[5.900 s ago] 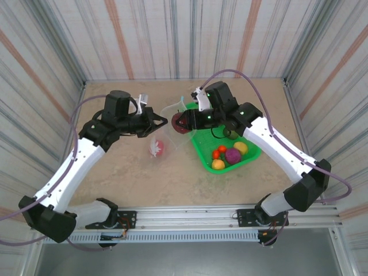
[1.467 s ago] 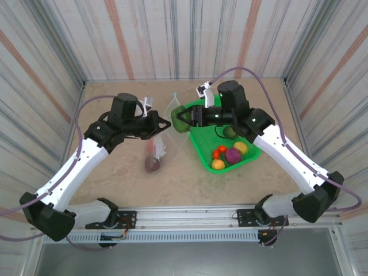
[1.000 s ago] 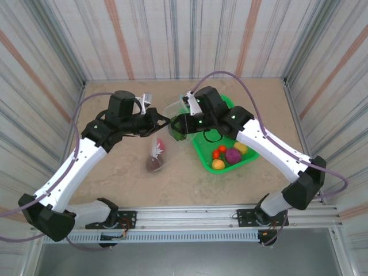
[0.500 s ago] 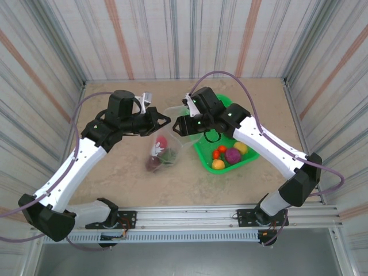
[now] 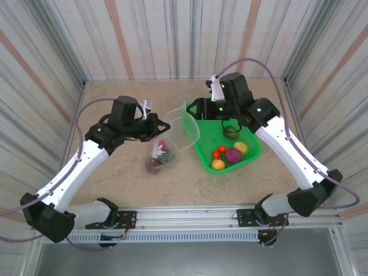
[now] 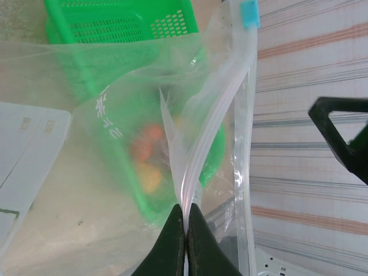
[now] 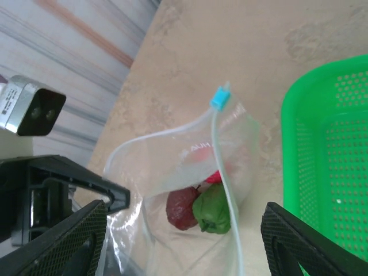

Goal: Place the food in the zip-top bag and seal the zipper

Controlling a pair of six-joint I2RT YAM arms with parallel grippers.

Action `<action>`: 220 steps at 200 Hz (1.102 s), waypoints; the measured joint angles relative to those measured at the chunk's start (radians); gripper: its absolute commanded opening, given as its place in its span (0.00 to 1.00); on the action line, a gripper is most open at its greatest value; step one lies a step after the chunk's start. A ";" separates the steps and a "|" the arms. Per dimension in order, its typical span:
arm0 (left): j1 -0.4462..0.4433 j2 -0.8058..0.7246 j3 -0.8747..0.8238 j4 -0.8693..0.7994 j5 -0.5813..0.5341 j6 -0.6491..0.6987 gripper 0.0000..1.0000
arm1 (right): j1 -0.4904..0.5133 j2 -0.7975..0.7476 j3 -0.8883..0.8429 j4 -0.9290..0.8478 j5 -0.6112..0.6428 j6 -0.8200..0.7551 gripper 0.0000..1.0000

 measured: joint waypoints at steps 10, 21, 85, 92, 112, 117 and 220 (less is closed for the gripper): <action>0.000 -0.003 0.000 -0.007 -0.007 0.007 0.00 | -0.016 -0.038 -0.023 -0.022 0.032 0.002 0.72; 0.000 -0.008 0.000 -0.024 -0.015 0.013 0.00 | -0.042 -0.071 -0.040 -0.074 0.080 0.010 0.72; 0.016 -0.097 -0.039 -0.048 -0.034 0.018 0.00 | -0.103 -0.092 -0.346 -0.305 0.282 0.083 0.73; 0.017 -0.103 -0.048 -0.050 -0.033 0.018 0.00 | -0.106 -0.086 -0.370 -0.314 0.291 0.083 0.74; 0.028 -0.113 -0.071 -0.051 -0.029 0.017 0.00 | -0.116 -0.060 -0.411 -0.315 0.311 0.080 0.74; 0.032 -0.114 -0.075 -0.050 -0.029 0.017 0.00 | -0.119 -0.051 -0.417 -0.312 0.314 0.079 0.74; 0.078 -0.135 -0.100 -0.050 0.002 0.002 0.00 | -0.175 0.234 -0.485 -0.185 0.344 -0.001 0.77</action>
